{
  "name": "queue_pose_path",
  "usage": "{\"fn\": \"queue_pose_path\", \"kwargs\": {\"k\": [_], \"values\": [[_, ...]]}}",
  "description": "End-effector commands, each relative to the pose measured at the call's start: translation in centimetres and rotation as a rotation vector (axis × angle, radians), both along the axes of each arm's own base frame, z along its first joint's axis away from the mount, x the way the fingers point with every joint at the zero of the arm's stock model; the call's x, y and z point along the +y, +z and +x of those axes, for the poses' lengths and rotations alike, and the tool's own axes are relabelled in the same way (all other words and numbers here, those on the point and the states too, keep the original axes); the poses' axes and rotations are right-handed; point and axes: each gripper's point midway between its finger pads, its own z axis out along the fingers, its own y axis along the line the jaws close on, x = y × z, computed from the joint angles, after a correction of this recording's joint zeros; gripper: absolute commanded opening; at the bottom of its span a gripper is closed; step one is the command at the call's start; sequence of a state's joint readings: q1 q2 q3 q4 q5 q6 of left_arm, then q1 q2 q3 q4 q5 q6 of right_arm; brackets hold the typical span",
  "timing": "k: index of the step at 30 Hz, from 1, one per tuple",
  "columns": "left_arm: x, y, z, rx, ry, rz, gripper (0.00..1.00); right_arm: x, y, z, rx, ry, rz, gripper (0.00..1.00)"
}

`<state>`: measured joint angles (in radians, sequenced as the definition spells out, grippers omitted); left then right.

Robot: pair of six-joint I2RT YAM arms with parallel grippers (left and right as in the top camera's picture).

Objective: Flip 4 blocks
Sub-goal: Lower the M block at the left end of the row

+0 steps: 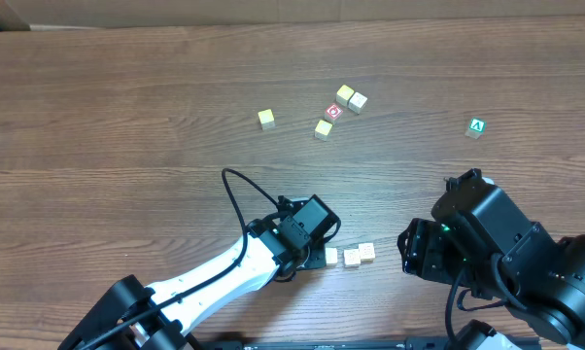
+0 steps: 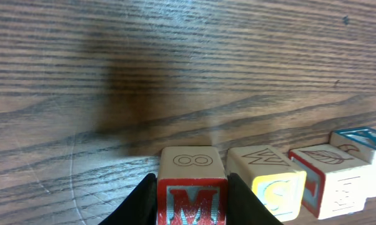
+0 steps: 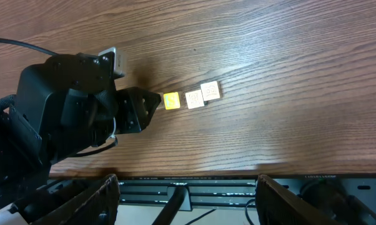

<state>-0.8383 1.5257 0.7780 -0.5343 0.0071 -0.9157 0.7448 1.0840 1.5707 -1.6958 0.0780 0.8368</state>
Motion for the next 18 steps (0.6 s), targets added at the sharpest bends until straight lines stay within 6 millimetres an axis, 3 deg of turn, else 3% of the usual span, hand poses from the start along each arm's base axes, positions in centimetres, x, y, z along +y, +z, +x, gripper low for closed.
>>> {"fn": "queue_pose_path", "kwargs": {"k": [1, 8, 18], "values": [[0.35, -0.57, -0.41, 0.006, 0.002, 0.019, 0.27, -0.08, 0.12, 0.04, -0.006, 0.001, 0.003, 0.71], [0.02, -0.45, -0.14, -0.005, 0.002, 0.005, 0.29, -0.08, 0.12, 0.05, -0.007, 0.001, 0.003, 0.71], [-0.62, -0.25, 0.07, -0.012, -0.004, -0.024, 0.38, -0.08, 0.12, 0.04, -0.011, 0.018, -0.003, 0.71]]}}
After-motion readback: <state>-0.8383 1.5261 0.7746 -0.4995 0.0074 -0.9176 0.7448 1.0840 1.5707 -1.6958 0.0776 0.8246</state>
